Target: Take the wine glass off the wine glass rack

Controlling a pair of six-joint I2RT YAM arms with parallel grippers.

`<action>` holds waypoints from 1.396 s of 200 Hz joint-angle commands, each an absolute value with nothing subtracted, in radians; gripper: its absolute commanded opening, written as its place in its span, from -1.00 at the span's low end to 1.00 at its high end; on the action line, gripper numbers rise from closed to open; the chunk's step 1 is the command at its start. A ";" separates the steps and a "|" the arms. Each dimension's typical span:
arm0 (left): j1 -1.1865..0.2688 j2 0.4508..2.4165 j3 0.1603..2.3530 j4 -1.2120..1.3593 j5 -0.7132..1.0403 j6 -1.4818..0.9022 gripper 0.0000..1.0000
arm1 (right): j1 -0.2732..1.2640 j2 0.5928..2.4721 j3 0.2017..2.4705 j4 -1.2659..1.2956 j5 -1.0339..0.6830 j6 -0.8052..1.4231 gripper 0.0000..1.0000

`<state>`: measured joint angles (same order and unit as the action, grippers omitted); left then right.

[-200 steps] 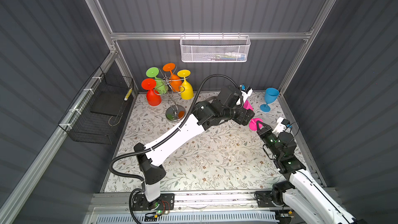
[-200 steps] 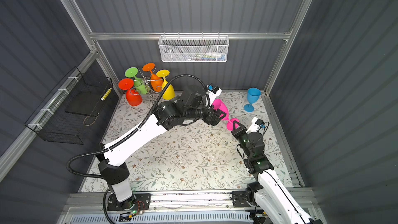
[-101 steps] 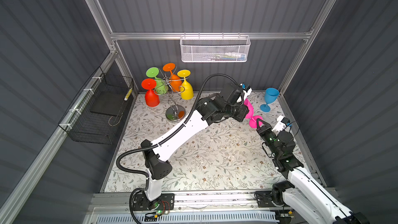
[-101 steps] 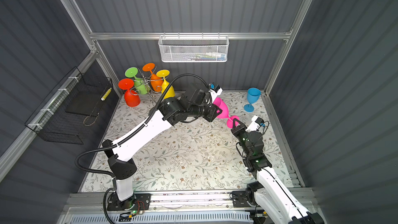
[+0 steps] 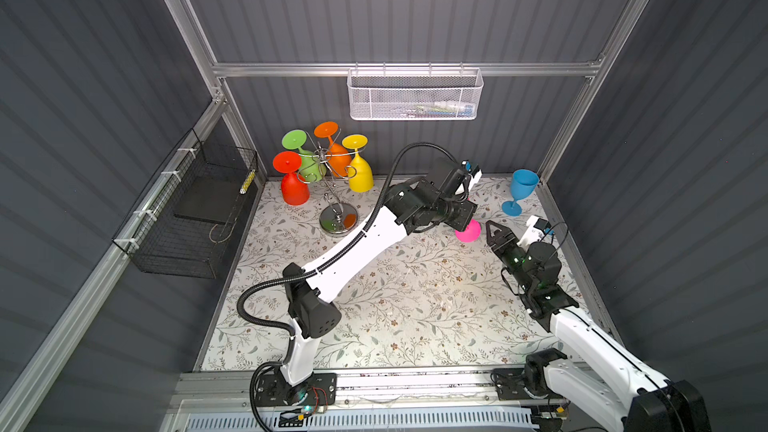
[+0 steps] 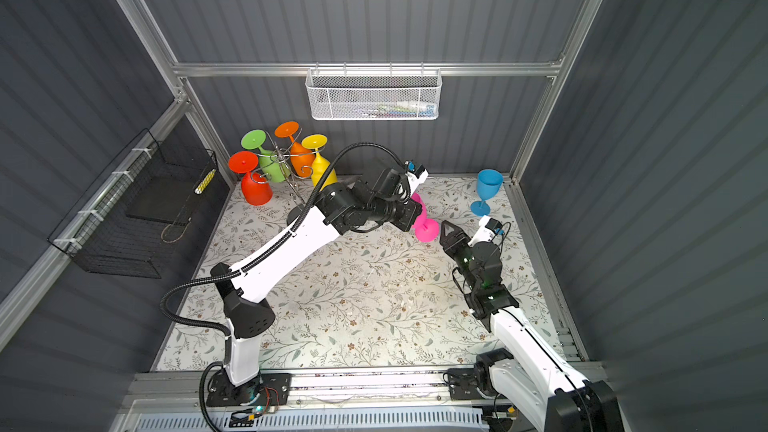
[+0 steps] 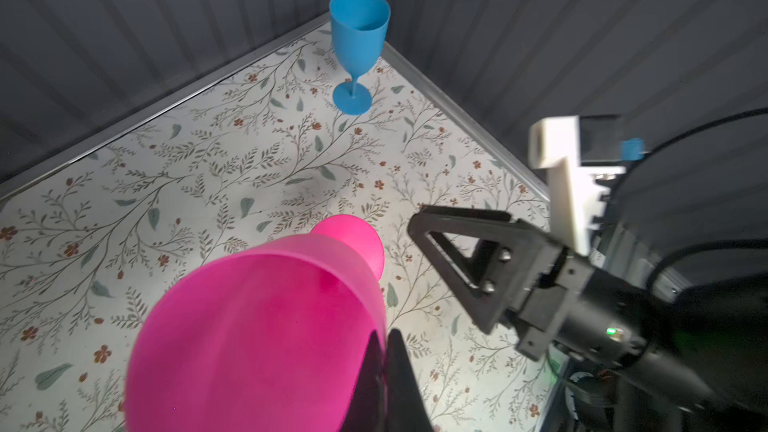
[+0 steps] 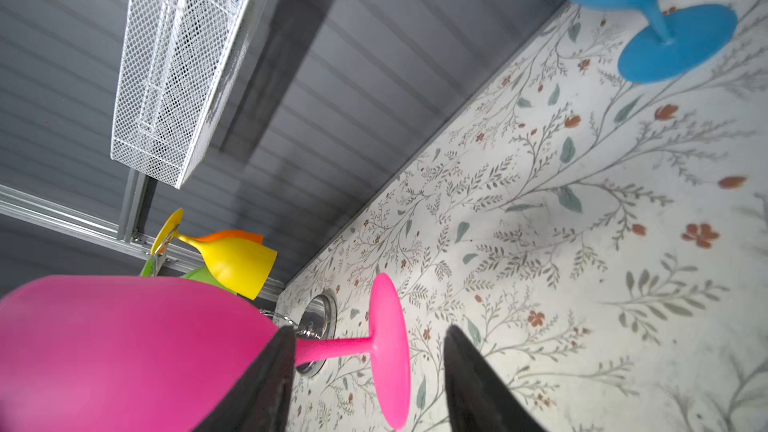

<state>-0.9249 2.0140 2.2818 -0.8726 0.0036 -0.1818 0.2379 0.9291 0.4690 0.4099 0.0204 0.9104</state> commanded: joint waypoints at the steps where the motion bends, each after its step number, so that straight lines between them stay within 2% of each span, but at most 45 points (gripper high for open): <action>1: -0.891 2.051 2.336 -0.942 -0.070 -0.140 -1.00 | 0.235 0.933 0.538 0.310 0.113 0.842 0.64; 19: -0.873 2.100 2.376 -0.987 -0.145 -0.112 -1.00 | 0.234 0.939 0.573 0.258 0.181 0.809 0.84; 46: -0.832 2.197 2.455 -1.055 -0.199 -0.083 -1.00 | 0.232 0.980 0.635 0.210 0.222 0.769 0.98; 92: -0.748 2.310 2.523 -1.048 -0.231 -0.060 -1.00 | 0.229 1.060 0.666 0.227 0.202 0.756 0.98; 152: -0.658 2.382 2.534 -0.956 -0.210 -0.017 -1.00 | 0.238 1.078 0.641 0.224 0.124 0.756 0.98; 279: -0.607 2.481 2.597 -0.873 -0.172 0.033 -1.00 | 0.279 1.049 0.672 0.199 0.096 0.713 0.98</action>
<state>-0.6159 2.4527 2.5687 -0.8944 -0.1967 0.0021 0.2745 1.0542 0.6479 0.2043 0.1097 0.7322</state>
